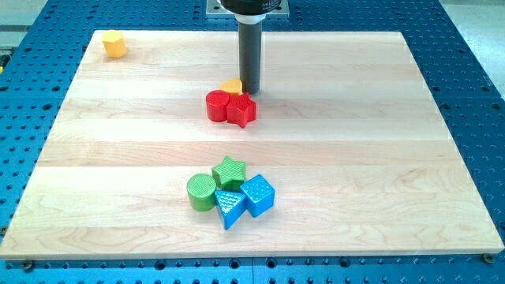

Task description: Place the yellow blocks at the top of red blocks

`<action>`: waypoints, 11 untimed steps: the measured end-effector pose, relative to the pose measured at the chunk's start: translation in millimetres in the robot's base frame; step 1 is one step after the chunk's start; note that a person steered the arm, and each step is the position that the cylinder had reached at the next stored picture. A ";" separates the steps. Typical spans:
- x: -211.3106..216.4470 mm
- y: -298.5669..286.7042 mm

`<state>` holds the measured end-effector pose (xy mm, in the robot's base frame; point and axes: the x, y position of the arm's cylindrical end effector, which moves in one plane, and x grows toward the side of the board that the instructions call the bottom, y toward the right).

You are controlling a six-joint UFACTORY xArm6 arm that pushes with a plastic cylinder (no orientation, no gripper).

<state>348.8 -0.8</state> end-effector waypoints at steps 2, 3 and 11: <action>-74.8 -10.2; -59.9 -171.4; -17.7 -80.9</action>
